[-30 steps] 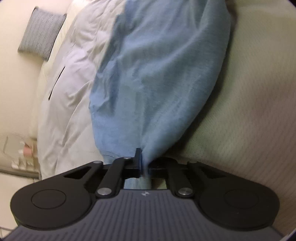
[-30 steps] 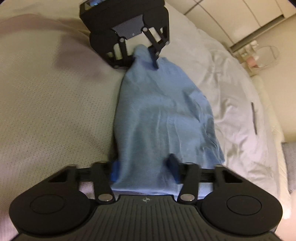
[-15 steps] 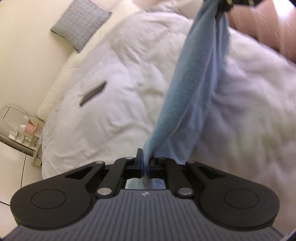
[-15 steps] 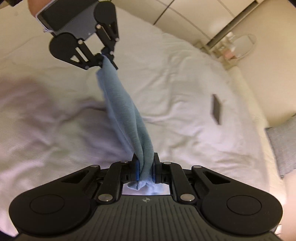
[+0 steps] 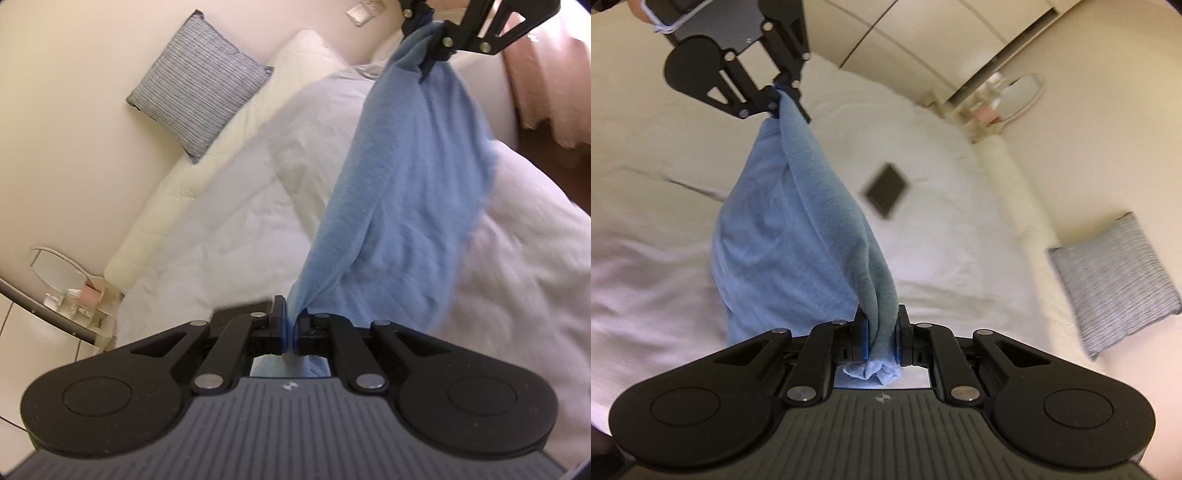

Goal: Fold clothes
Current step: 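Lift the shirt with both grippers and fold it in half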

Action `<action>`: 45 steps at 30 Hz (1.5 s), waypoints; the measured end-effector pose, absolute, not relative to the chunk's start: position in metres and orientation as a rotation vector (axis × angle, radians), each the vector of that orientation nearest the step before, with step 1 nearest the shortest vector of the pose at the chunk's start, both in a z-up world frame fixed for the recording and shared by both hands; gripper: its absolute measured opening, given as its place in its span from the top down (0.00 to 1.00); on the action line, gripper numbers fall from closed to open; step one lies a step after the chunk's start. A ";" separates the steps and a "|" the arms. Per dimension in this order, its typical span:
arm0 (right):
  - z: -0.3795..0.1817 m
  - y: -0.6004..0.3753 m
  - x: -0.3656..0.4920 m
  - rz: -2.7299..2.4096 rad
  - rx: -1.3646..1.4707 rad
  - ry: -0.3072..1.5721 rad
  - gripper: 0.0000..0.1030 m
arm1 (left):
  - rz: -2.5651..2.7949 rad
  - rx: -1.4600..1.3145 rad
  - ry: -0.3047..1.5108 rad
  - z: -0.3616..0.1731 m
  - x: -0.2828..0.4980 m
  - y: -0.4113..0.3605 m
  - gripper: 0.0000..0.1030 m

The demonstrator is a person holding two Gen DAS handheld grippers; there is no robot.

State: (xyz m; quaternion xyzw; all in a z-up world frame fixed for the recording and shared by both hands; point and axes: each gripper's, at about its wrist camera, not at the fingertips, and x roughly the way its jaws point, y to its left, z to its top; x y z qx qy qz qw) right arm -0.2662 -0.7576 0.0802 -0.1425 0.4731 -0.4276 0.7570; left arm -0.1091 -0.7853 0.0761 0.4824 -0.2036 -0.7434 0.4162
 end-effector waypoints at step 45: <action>-0.189 -0.709 -0.362 -1.141 -0.431 1.005 0.97 | -1.771 1.091 -0.754 -0.189 -0.159 -0.710 0.95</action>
